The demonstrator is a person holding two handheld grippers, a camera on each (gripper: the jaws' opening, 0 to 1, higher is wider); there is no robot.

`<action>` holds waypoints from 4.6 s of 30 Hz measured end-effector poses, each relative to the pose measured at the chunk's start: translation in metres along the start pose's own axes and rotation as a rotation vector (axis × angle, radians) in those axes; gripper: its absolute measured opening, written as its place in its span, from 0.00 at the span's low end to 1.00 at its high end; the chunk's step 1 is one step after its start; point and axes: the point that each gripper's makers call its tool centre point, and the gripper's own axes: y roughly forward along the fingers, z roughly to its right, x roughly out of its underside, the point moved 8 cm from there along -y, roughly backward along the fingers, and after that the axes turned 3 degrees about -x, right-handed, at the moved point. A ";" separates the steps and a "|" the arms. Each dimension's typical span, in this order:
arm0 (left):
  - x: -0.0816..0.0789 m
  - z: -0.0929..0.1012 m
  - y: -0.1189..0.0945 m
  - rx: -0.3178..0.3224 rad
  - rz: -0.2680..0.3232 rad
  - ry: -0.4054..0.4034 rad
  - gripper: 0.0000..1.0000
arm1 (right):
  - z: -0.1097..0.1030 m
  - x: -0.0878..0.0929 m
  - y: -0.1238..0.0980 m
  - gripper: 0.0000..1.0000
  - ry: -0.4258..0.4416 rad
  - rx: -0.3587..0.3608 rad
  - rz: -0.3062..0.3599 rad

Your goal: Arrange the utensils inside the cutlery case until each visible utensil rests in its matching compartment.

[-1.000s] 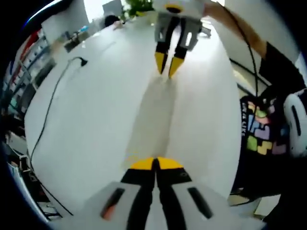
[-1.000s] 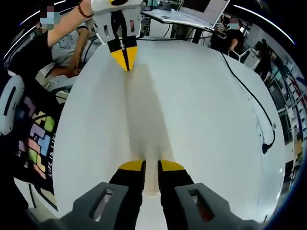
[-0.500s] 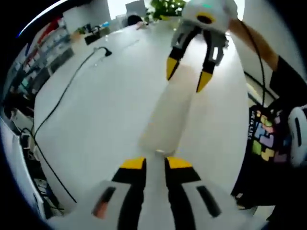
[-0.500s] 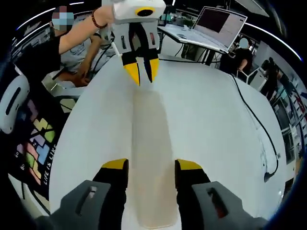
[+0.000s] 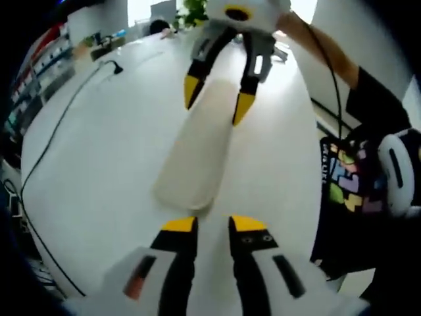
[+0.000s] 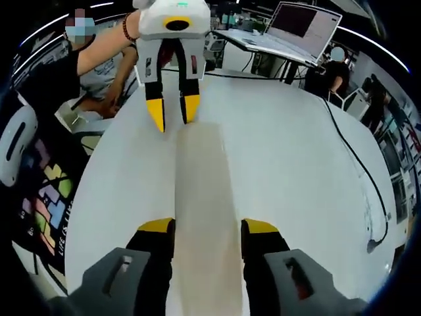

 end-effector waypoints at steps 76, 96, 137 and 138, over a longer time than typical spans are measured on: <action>-0.045 -0.002 0.005 -0.310 -0.188 0.249 0.01 | -0.008 0.041 -0.039 0.21 0.106 0.092 -0.062; -0.045 -0.005 0.006 -0.298 -0.191 0.211 0.00 | -0.007 0.042 -0.035 0.10 0.209 0.068 -0.056; -0.059 -0.007 0.018 -0.218 -0.367 0.203 0.00 | -0.014 0.050 -0.032 0.00 0.237 0.208 0.069; -0.059 -0.007 0.018 -0.221 -0.367 0.184 0.00 | -0.016 0.047 -0.029 0.00 0.235 0.192 0.098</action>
